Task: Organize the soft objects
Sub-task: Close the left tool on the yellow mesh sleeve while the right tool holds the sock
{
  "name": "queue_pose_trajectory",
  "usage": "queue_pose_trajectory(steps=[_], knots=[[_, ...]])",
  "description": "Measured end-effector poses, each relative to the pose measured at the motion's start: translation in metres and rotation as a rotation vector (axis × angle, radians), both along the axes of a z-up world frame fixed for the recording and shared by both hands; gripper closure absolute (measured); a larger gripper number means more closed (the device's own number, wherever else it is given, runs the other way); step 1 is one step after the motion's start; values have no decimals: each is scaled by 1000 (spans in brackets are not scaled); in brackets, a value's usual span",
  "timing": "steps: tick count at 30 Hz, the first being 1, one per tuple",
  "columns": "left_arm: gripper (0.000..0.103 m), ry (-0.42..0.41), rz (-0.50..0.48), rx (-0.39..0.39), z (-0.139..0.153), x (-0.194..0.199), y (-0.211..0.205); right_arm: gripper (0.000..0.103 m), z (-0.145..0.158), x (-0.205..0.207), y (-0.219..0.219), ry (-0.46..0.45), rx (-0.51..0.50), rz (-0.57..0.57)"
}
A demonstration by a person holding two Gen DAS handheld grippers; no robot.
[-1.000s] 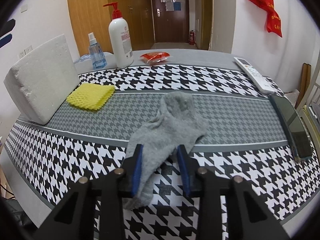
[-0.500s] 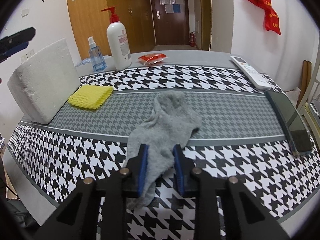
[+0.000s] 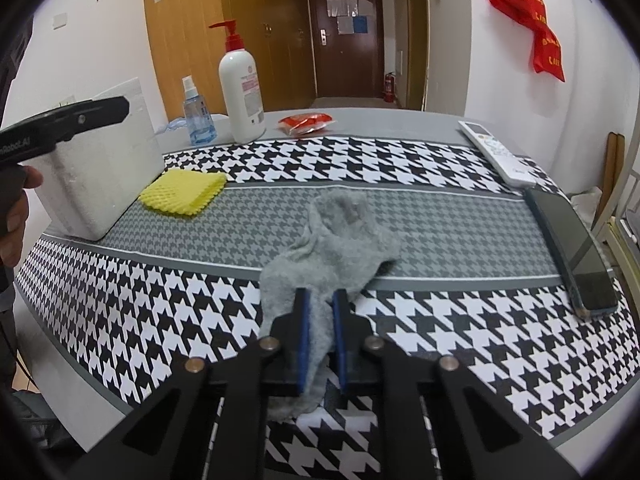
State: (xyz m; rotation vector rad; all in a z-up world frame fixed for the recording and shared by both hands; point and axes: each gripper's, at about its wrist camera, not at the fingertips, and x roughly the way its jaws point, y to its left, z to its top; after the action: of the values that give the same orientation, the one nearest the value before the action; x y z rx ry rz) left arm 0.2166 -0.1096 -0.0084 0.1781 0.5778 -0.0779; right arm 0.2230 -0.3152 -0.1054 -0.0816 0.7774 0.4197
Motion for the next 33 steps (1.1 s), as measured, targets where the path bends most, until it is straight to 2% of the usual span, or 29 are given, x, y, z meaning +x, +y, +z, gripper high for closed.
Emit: queue_pose_trajectory(steps=[2, 5, 8, 10, 15, 18, 33], knots=[[1, 0, -12, -23, 2, -1, -1, 88, 0, -1, 0, 3, -11, 3], [1, -3, -26, -9, 3, 0, -8, 88, 2, -3, -3, -3, -4, 7], [1, 10, -37, -10, 0, 2, -12, 75, 3, -3, -6, -9, -10, 0], [1, 15, -43, -12, -3, 2, -15, 60, 4, -2, -7, -10, -11, -4], [1, 39, -61, -10, -11, 8, -24, 54, 5, 0, -11, -21, -12, -6], [1, 53, -67, -10, -17, 13, -27, 45, 5, 0, -14, -24, -7, -6], [2, 206, 54, -29, -68, 59, -10, 43, 3, 15, -8, -6, 2, 19]])
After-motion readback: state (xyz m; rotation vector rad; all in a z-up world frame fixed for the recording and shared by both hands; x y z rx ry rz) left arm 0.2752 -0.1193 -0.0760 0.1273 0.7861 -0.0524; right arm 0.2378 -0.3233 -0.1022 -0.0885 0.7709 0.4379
